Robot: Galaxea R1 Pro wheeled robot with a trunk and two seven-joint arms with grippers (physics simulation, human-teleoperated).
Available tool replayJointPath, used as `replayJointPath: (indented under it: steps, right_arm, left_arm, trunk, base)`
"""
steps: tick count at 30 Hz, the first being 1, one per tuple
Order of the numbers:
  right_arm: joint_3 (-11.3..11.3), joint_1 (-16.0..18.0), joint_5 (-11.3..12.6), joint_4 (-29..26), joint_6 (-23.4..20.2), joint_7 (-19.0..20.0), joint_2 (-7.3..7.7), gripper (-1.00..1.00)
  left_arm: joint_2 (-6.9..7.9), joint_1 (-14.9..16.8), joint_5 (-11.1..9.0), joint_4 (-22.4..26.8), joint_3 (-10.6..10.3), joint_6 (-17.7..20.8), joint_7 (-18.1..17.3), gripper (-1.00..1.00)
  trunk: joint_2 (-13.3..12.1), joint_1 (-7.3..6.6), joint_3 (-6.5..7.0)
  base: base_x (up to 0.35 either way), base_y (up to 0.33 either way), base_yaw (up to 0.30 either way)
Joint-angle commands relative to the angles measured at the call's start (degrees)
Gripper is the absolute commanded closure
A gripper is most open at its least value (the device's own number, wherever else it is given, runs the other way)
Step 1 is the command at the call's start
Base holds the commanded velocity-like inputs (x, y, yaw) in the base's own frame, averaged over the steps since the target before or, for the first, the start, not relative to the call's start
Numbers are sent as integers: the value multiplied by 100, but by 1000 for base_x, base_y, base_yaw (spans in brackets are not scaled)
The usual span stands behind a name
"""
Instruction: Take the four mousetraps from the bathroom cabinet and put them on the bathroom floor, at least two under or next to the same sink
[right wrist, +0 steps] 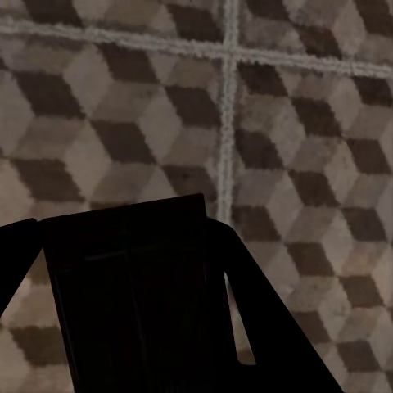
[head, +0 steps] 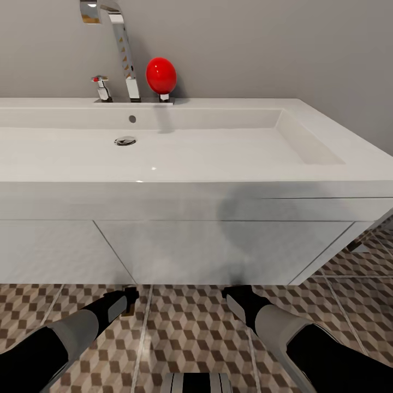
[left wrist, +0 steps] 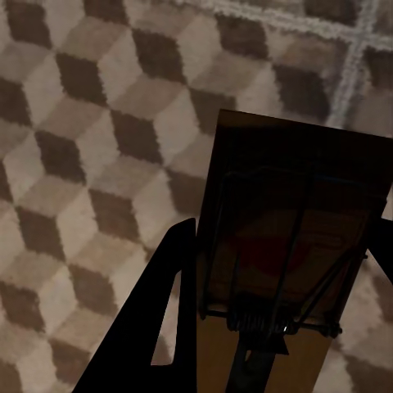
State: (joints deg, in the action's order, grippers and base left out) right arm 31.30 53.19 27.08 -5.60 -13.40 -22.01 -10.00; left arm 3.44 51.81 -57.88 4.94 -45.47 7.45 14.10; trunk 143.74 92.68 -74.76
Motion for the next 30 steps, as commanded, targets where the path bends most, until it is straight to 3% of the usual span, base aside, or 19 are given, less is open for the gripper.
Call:
replayJointPath:
  steps: [1, 10, 19, 30]
  right_arm:
    - [78, 148, 8, -16, -25, -31, 0, 100]
    - [78, 148, 12, -11, -42, -31, 0, 100]
    - [70, 152, 17, -11, -71, -31, 0, 100]
    - [71, 184, 8, -52, -101, -31, 0, 100]
  left_arm:
    - [4, 1, -22, 28, -50, 38, 66, 100]
    - [4, 68, -28, 1, -48, 75, 72, 100]
    - [27, 280, -49, -10, -35, 1031, 68, 100]
    - [35, 423, -57, -28, -23, 1155, 69, 100]
  trunk:
    - [2, -2, -3]
    - [2, -2, -3]
    - [2, -2, -3]
    - [2, -2, -3]
  base:
    - [0, 0, 0]
    - [0, 0, 0]
    - [0, 0, 0]
    - [0, 0, 0]
